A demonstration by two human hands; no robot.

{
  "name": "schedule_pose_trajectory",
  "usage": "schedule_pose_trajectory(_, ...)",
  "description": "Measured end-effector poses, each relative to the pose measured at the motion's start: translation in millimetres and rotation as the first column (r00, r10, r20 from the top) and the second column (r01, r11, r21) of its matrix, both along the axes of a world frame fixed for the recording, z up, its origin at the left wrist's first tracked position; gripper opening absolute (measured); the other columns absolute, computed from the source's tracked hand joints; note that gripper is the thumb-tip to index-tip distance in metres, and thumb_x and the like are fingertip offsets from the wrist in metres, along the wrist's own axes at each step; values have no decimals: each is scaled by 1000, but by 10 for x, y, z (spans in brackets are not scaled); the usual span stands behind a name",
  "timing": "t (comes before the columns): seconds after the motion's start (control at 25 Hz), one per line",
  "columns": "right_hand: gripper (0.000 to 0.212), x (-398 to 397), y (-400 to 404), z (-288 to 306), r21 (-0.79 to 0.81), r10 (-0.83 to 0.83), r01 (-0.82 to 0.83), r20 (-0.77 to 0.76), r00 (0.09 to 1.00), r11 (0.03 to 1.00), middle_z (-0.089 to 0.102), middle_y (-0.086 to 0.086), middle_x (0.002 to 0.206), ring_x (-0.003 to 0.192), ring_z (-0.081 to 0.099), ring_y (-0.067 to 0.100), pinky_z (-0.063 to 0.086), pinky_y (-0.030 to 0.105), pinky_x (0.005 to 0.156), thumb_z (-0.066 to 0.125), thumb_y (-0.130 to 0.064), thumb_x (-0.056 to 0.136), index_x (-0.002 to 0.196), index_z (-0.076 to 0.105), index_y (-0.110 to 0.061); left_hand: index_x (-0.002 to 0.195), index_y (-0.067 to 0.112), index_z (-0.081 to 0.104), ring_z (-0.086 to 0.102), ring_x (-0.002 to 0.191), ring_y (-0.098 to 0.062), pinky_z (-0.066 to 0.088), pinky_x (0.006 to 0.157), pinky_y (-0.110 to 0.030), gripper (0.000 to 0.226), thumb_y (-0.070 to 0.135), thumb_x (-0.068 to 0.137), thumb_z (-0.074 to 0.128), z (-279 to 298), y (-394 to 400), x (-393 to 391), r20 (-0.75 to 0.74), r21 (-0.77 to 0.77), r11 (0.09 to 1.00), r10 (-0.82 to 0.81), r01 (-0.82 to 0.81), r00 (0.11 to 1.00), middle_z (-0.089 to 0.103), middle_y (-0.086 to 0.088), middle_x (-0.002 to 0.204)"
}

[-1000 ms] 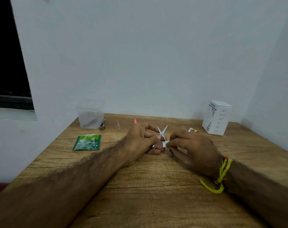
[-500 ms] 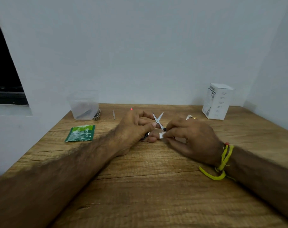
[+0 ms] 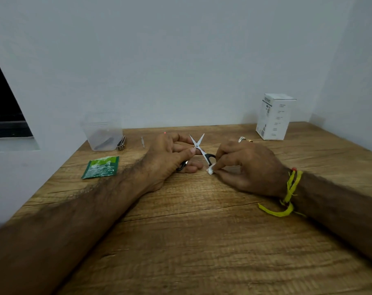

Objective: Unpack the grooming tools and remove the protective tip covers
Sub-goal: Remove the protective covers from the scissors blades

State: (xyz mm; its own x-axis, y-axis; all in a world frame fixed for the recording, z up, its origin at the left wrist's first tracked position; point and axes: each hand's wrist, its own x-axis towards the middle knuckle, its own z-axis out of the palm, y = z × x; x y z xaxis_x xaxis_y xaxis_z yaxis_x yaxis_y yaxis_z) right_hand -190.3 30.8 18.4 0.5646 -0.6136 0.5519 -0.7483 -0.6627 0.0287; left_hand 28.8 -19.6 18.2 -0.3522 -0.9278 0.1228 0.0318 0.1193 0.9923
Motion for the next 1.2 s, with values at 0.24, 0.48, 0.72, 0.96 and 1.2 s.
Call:
schedule_pose_trajectory(0.24,11,-79,-40,46,91,19,-20,10,1000,996,70,-5,92,83,65,13,54,40,65,77,-19,85,95,80,-21,114,-2,57,76,67,-26,63,59,-30,19,-6,95,61,1,-9,14,-30,13,1000,-11,12,999,78,-16,97)
schedule_pose_trajectory(0.48,9,-104,-65,88,85,26,-25,-10,1000,996,72,-5,93,85,64,10,55,35,70,75,-16,86,94,79,-17,116,-4,57,76,65,-26,64,59,-31,22,-5,95,62,22,-5,4,-23,25,1000,11,-10,1000,78,-16,95)
schedule_pose_trajectory(0.72,7,-71,-135,45,43,26,-28,42,999,999,72,-1,86,79,66,13,55,40,70,73,-11,87,92,78,-10,117,-3,56,76,68,-28,64,60,-32,23,-5,95,62,13,-13,15,-20,21,1000,2,-1,1000,78,-17,96)
schedule_pose_trajectory(0.96,6,-30,-166,13,-4,18,-17,78,997,1000,73,1,84,75,66,18,54,42,69,73,-13,88,90,76,-9,116,-2,57,76,68,-27,63,59,-30,22,-4,95,63,5,-9,22,-10,13,1000,-1,1,1000,78,-15,95)
schedule_pose_trajectory(1.2,4,49,-174,7,-14,-11,13,124,992,1000,72,1,82,75,65,17,54,43,69,74,-11,87,89,76,-8,115,-2,58,76,68,-28,63,57,-30,22,-4,94,64,4,-15,24,-14,13,1000,2,-2,1000,78,-15,95)
